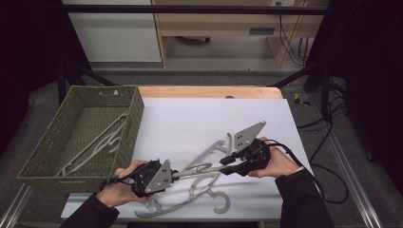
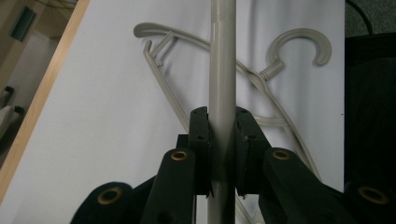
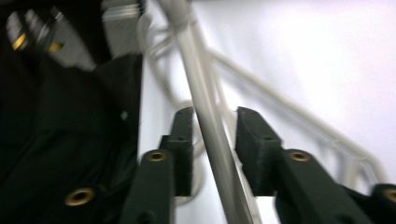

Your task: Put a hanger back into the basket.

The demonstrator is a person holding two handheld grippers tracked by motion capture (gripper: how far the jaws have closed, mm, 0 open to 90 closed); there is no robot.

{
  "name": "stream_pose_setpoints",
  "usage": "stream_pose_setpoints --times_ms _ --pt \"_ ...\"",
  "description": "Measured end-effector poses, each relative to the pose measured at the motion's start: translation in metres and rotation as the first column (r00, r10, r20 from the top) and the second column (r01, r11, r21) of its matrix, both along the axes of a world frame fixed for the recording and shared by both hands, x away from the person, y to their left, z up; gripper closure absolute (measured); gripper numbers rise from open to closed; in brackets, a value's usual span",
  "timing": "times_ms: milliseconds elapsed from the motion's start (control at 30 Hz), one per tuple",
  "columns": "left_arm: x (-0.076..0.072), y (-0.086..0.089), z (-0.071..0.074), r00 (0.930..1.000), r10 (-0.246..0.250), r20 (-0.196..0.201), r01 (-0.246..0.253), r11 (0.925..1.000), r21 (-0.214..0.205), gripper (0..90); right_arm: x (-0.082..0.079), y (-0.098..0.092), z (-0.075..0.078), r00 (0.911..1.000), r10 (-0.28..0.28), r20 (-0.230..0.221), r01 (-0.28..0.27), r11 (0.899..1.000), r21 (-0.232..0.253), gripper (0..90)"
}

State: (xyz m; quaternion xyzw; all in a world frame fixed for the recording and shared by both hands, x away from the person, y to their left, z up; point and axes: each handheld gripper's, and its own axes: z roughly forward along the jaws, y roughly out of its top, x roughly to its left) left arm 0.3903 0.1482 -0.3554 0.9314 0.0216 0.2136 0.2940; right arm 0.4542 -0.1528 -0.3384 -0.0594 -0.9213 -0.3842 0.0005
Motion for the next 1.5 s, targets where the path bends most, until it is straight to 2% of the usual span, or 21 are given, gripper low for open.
stream_pose_setpoints --times_ms 100,167,200,300,333,433,533,633,733,767,933,1033,1067,1133,1200,1233,1300,1333,1433,1467,1500 --pt "0.002 -0.002 -0.001 0.9995 0.031 -0.008 -0.031 0.9995 0.003 79.5 0.000 -0.005 0.005 0.9975 -0.059 0.040 0.057 0.997 0.047 61.1" --pt "0.004 -0.002 -0.001 0.9982 0.054 -0.024 -0.055 0.9984 -0.017 79.6 0.000 -0.008 0.006 0.9939 -0.096 0.054 0.092 0.994 0.063 55.7" --pt "0.005 -0.002 0.000 0.9975 0.067 -0.020 -0.068 0.9974 -0.024 79.6 0.001 -0.009 0.007 0.9906 -0.122 0.061 0.117 0.990 0.076 54.4" --pt "0.008 -0.001 0.004 0.9942 0.104 -0.029 -0.105 0.9936 -0.043 79.6 0.002 -0.013 0.008 0.9762 -0.208 0.063 0.201 0.975 0.093 47.8" --pt "0.009 -0.001 0.005 0.9921 0.120 -0.038 -0.122 0.9907 -0.061 79.6 0.001 -0.015 0.008 0.9716 -0.226 0.070 0.218 0.970 0.113 46.1" --pt "0.012 0.001 0.009 0.9883 0.147 -0.042 -0.150 0.9858 -0.076 79.6 0.000 -0.022 0.011 0.9547 -0.286 0.081 0.268 0.946 0.180 41.6" --pt "0.015 0.000 0.011 0.9828 0.177 -0.052 -0.181 0.9793 -0.090 79.6 -0.002 -0.029 0.013 0.9344 -0.348 0.075 0.323 0.917 0.235 38.0" --pt "0.019 -0.001 0.013 0.9761 0.207 -0.066 -0.213 0.9719 -0.101 79.5 -0.006 -0.035 0.010 0.9066 -0.414 0.081 0.380 0.884 0.273 32.8" --pt "0.023 -0.002 0.014 0.9698 0.230 -0.082 -0.239 0.9639 -0.118 79.5 -0.009 -0.040 0.004 0.8753 -0.476 0.083 0.431 0.847 0.311 27.0" --pt "0.023 -0.003 0.014 0.9677 0.237 -0.086 -0.246 0.9617 -0.121 79.5 -0.011 -0.042 0.001 0.8624 -0.499 0.083 0.450 0.832 0.324 24.2" --pt "0.025 -0.004 0.020 0.9649 0.249 -0.082 -0.259 0.9566 -0.134 79.6 -0.018 -0.050 -0.011 0.8146 -0.575 0.077 0.516 0.779 0.358 15.0" --pt "0.026 -0.004 0.024 0.9622 0.260 -0.080 -0.270 0.9511 -0.150 79.6 -0.023 -0.055 -0.017 0.7803 -0.622 0.069 0.556 0.739 0.380 7.9" --pt "0.026 -0.004 0.026 0.9615 0.264 -0.077 -0.273 0.9495 -0.155 79.6 -0.025 -0.056 -0.018 0.7648 -0.641 0.069 0.572 0.724 0.385 6.3" --pt "0.027 -0.003 0.029 0.9586 0.273 -0.081 -0.283 0.9434 -0.173 79.6 -0.028 -0.059 -0.022 0.7432 -0.665 0.071 0.593 0.704 0.390 5.4" --pt "0.027 -0.002 0.033 0.9580 0.277 -0.076 -0.286 0.9421 -0.175 79.6 -0.030 -0.063 -0.026 0.7261 -0.684 0.070 0.607 0.686 0.401 5.0" --pt "0.028 -0.002 0.035 0.9577 0.277 -0.078 -0.287 0.9410 -0.180 79.6 -0.031 -0.065 -0.028 0.7186 -0.692 0.071 0.612 0.678 0.407 4.9" --pt "0.029 0.000 0.039 0.9561 0.284 -0.073 -0.292 0.9400 -0.176 79.6 -0.032 -0.069 -0.032 0.7095 -0.702 0.059 0.624 0.665 0.410 4.9" --pt "0.029 0.001 0.040 0.9546 0.288 -0.075 -0.297 0.9364 -0.186 79.6 -0.033 -0.071 -0.034 0.7044 -0.708 0.057 0.630 0.660 0.409 5.1" --pt "0.031 0.005 0.048 0.9526 0.296 -0.069 -0.304 0.9337 -0.189 79.6 -0.035 -0.075 -0.039 0.7005 -0.712 0.044 0.638 0.653 0.407 5.3" --pt "0.031 0.006 0.051 0.9506 0.303 -0.067 -0.310 0.9303 -0.196 79.6 -0.035 -0.075 -0.040 0.6986 -0.714 0.046 0.641 0.653 0.403 5.2" --pt "0.032 0.008 0.054 0.9511 0.302 -0.064 -0.309 0.9312 -0.193 79.6 -0.035 -0.076 -0.041 0.6960 -0.717 0.044 0.644 0.650 0.403 5.3"
